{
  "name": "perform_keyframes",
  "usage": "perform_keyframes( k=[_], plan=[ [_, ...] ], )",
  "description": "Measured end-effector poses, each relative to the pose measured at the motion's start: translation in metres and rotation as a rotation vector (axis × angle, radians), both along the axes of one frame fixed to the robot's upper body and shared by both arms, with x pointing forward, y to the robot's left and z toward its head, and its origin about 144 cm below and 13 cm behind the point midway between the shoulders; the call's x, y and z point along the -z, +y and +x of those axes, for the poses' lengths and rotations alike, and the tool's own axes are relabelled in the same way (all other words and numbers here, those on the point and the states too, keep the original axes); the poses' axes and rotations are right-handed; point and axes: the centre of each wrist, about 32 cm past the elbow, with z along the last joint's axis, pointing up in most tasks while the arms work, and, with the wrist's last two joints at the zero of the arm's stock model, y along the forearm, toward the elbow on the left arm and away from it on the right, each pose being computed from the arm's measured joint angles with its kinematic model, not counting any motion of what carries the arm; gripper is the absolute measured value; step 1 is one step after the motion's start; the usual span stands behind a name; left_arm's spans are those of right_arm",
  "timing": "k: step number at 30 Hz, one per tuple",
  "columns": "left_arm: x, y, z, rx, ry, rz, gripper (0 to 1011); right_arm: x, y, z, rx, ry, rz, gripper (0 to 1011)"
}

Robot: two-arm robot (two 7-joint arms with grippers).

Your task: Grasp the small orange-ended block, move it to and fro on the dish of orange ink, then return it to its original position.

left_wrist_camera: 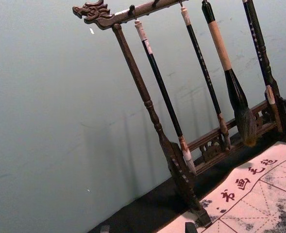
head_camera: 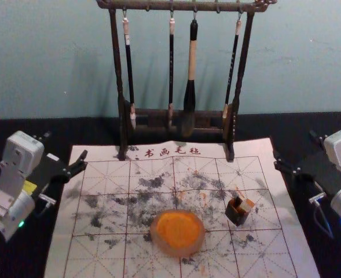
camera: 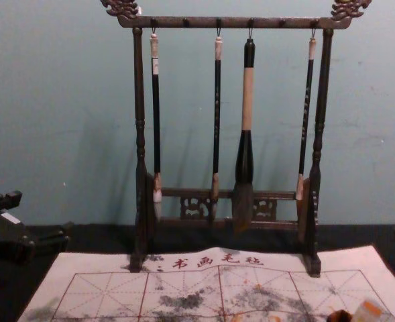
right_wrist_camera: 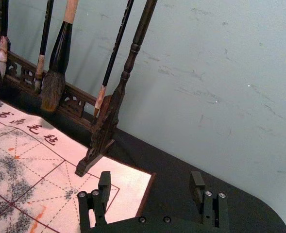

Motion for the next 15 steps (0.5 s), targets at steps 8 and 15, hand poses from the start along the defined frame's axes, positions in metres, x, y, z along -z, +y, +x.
perform_keyframes(
  k=[8,15],
  plan=[
    [0.0,0.0,0.0,0.0,0.0,0.0,1001,0.0,0.0,0.0,0.0,0.0,0.0,1000],
    [0.0,0.0,0.0,0.0,0.0,0.0,1002,0.0,0.0,0.0,0.0,0.0,0.0,1000]
  ],
)
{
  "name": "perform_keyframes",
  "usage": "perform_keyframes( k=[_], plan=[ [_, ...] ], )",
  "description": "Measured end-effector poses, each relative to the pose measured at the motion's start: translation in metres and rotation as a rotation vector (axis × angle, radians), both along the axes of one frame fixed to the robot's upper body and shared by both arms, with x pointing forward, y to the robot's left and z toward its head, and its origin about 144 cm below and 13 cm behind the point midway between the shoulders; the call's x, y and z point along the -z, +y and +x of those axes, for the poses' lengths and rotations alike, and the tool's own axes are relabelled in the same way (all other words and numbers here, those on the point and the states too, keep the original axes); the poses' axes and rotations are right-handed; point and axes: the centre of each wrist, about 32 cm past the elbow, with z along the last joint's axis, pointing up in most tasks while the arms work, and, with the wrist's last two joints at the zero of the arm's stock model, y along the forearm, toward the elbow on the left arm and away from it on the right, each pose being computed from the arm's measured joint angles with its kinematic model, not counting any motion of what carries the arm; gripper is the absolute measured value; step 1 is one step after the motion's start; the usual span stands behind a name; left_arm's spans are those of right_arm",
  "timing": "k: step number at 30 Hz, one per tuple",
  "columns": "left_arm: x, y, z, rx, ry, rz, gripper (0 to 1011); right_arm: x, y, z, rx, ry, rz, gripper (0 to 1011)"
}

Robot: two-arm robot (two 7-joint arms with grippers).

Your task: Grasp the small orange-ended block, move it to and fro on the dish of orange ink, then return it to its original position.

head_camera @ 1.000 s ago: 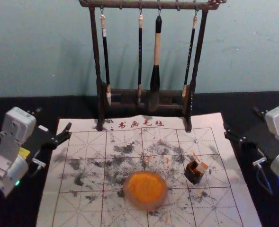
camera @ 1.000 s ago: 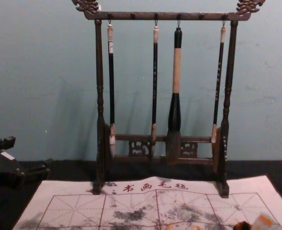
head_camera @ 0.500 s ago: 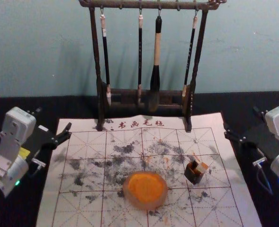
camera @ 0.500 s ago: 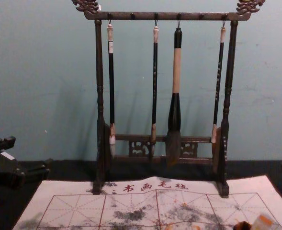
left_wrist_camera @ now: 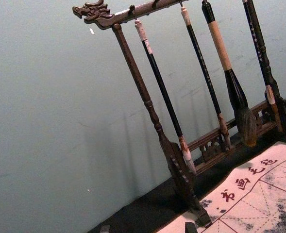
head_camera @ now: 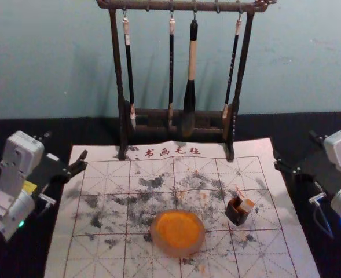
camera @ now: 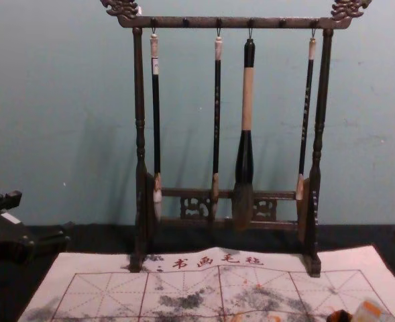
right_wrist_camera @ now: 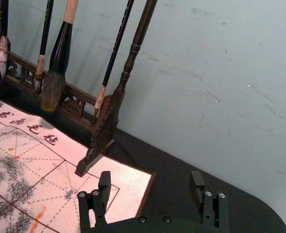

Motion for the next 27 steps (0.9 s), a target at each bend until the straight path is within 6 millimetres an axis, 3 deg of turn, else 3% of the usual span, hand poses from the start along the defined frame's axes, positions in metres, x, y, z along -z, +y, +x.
perform_keyframes(
  k=[13,27],
  plan=[
    [0.0,0.0,0.0,0.0,0.0,0.0,1001,-0.002,-0.003,-0.004,-0.034,-0.009,0.013,1000],
    [0.0,0.0,0.0,0.0,0.0,0.0,1001,-0.011,-0.028,-0.035,-0.265,0.03,0.088,1000]
  ],
)
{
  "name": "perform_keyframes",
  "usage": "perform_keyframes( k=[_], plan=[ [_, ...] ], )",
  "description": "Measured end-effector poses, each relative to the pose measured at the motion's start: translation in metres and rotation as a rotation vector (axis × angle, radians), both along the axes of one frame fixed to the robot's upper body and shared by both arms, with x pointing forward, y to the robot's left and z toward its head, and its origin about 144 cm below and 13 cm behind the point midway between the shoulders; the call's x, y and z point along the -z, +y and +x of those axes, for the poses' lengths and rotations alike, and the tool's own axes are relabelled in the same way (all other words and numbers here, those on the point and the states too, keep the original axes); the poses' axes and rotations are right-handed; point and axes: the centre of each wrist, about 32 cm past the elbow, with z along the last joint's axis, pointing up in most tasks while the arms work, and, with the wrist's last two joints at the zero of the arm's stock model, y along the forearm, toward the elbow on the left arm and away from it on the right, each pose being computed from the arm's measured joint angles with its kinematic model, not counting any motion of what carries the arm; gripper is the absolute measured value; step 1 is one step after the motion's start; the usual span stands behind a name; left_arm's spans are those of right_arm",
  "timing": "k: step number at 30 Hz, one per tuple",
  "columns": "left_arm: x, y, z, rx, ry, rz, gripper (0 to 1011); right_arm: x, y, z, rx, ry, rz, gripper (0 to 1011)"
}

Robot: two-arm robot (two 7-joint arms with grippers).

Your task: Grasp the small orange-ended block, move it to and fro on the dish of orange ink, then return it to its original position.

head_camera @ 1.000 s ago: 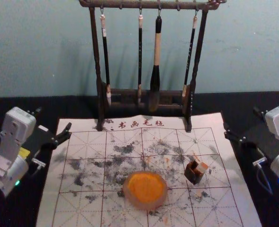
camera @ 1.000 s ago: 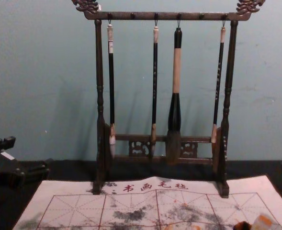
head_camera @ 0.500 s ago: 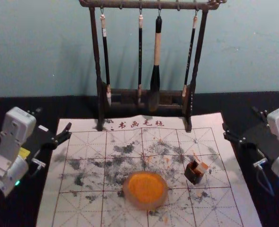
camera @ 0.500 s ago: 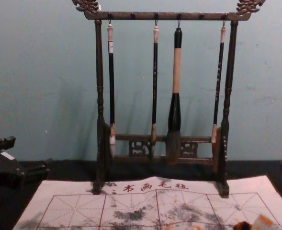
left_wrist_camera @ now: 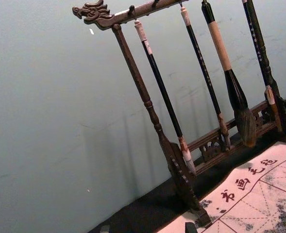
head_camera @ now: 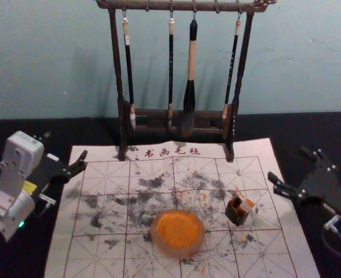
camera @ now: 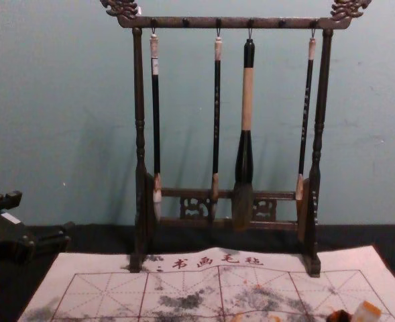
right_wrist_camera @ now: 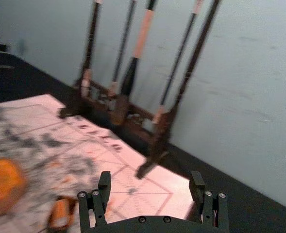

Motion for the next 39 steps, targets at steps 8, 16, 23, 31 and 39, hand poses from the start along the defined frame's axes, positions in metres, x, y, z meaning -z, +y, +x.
perform_keyframes(
  k=[8,16,23,31,39],
  plan=[
    [0.0,0.0,0.0,0.0,0.0,0.0,1001,0.003,-0.006,-0.012,-0.123,0.035,0.005,1000],
    [0.0,0.0,0.0,0.0,0.0,0.0,1001,0.01,0.0,-0.017,-0.225,0.084,-0.004,1000],
    [0.0,0.0,0.0,0.0,0.0,0.0,1001,0.014,0.005,-0.013,-0.259,0.134,-0.022,1000],
    [0.0,0.0,0.0,0.0,0.0,0.0,1002,0.016,0.009,0.0,-0.267,0.199,-0.012,1000],
    [0.0,0.0,0.0,0.0,0.0,0.0,1001,0.017,0.012,0.012,-0.258,0.251,0.006,1000]
  ],
)
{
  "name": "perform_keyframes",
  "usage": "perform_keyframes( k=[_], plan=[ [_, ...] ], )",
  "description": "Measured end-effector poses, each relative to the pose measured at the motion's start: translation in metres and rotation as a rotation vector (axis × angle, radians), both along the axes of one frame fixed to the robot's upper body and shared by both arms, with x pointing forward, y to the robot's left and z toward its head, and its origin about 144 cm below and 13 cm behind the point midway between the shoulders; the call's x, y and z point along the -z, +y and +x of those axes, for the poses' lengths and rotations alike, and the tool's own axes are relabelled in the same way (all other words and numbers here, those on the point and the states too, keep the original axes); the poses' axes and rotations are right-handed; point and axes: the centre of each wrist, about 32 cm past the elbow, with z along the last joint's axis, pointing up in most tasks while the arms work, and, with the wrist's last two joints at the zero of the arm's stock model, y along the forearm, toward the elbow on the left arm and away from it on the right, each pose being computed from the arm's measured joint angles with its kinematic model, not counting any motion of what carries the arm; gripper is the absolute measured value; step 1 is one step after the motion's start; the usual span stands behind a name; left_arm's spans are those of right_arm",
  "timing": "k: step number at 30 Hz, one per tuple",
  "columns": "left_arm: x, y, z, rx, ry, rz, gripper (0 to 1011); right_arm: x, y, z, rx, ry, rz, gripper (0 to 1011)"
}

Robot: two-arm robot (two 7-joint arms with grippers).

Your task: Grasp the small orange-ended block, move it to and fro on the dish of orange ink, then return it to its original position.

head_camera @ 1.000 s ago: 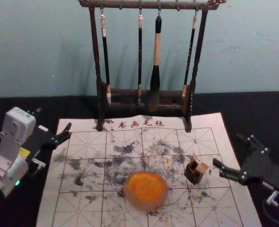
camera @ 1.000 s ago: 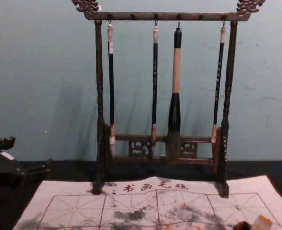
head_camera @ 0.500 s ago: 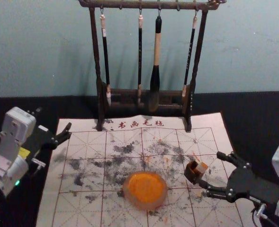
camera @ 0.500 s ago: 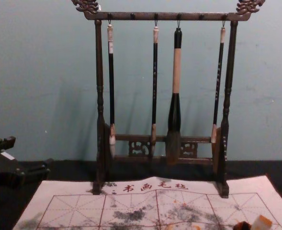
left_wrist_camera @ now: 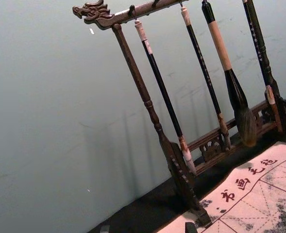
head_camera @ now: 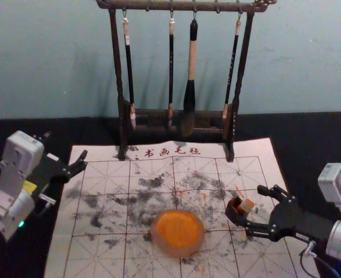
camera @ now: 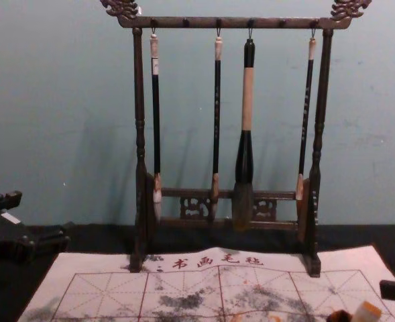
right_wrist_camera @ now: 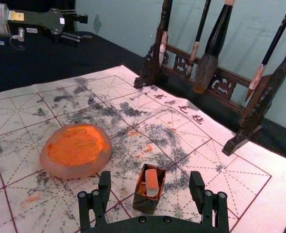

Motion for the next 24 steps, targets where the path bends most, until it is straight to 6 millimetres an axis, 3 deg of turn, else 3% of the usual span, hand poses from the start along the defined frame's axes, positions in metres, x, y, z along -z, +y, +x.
perform_keyframes(
  k=[24],
  plan=[
    [0.0,0.0,0.0,0.0,0.0,0.0,1001,0.0005,0.001,0.0082,0.01,0.061,0.008,1000]
  ],
)
